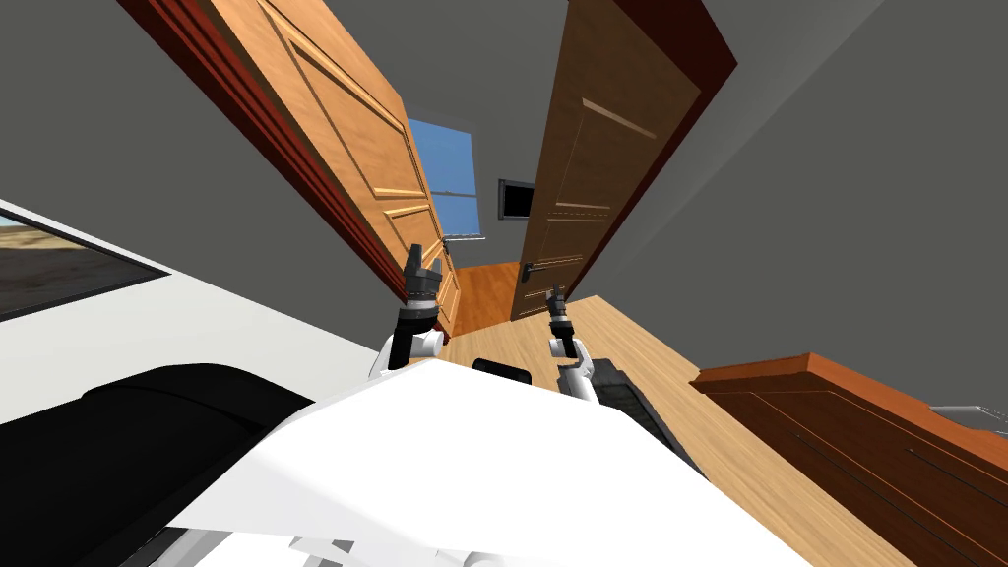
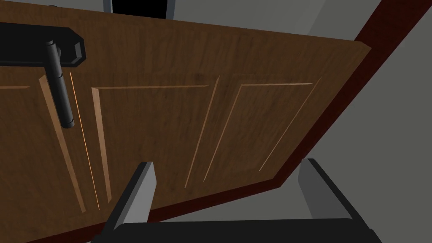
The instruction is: Push the door open
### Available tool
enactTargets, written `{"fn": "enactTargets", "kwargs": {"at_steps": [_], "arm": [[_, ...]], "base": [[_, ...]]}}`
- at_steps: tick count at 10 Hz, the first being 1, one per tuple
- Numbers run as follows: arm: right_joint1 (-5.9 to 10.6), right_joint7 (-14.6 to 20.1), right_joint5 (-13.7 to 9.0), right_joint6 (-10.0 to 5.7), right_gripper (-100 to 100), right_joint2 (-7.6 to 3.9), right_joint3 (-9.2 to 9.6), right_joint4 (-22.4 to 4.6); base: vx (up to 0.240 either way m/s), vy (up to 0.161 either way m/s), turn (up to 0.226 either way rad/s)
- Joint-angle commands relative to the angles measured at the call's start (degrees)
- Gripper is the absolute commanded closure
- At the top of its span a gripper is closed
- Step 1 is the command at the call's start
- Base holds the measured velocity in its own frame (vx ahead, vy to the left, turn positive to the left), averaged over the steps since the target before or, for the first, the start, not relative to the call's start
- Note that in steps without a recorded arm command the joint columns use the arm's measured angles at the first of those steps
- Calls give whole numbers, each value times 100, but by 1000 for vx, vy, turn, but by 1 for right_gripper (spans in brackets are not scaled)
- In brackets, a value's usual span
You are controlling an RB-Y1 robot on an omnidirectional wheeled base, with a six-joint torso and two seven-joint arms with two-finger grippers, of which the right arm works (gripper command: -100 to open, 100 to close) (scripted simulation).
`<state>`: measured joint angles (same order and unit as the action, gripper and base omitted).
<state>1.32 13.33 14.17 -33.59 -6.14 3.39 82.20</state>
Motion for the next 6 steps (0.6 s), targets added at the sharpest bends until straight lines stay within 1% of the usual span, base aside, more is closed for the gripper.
{"fn": "enactTargets", "kwargs": {"at_steps": [1,2,3,5,6], "arm": [[178,141,43,22,-100,-40,24,-286],[321,247,83,25,-100,-65,48,-481],[321,247,83,25,-100,-65,48,-553],[600,455,160,30,-100,-111,94,-991],[740,559,199,32,-100,-133,118,-1163]], "base": [[57,-49,26],[81,-64,66],[55,-58,32],[57,-66,46],[72,-84,68]]}}
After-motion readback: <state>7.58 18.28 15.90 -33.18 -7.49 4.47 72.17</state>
